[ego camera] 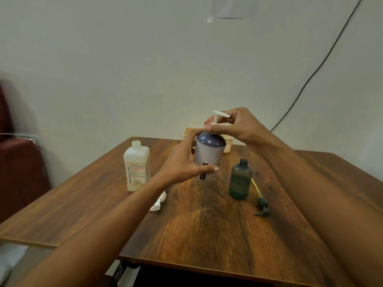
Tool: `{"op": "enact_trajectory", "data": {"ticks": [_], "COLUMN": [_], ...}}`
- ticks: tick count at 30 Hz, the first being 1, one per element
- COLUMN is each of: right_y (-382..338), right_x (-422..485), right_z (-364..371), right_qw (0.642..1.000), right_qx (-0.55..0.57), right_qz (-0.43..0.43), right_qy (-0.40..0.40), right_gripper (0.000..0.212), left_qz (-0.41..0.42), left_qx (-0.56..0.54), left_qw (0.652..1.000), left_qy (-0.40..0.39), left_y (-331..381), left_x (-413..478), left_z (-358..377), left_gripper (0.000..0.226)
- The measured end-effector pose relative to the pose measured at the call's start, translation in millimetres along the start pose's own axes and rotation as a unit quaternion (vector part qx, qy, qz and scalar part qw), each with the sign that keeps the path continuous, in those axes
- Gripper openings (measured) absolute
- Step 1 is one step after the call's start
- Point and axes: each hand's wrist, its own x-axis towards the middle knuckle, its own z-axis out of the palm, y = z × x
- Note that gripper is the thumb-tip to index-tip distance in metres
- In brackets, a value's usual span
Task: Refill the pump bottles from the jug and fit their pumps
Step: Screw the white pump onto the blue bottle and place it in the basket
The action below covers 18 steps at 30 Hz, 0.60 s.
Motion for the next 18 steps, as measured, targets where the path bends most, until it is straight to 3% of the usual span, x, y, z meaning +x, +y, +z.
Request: {"op": "enact_trajectory", "data": {"ticks": [4,10,18], "right_y": [4.5,6.1,6.7], "right_x": [-1.3,-6.2,-7.6], "right_z": [10.0,0.7,11.7], "right_qw": [0.995,0.999,0.997], "right_qx": [-0.049,-0.03,-0.042], "right_qz": [-0.025,0.022,0.022], "right_qy": [0.079,-0.017,0.057], "right_gripper": [0.044,0.035,0.01], "left_qz": [-0.006,-0.004,0.001], "left_qx": [0.003,-0.003,-0.004], "left_qw": [1.0,1.0,1.0], "left_qy": [0.008,0.007,0.004], "left_y": [-2.0,-3.0,-1.4], "left_x": [-1.9,-0.2,1.9], "left_z": [-0.7,-5.1,-5.1], "left_gripper": [0.098,0.1,0.102]}}
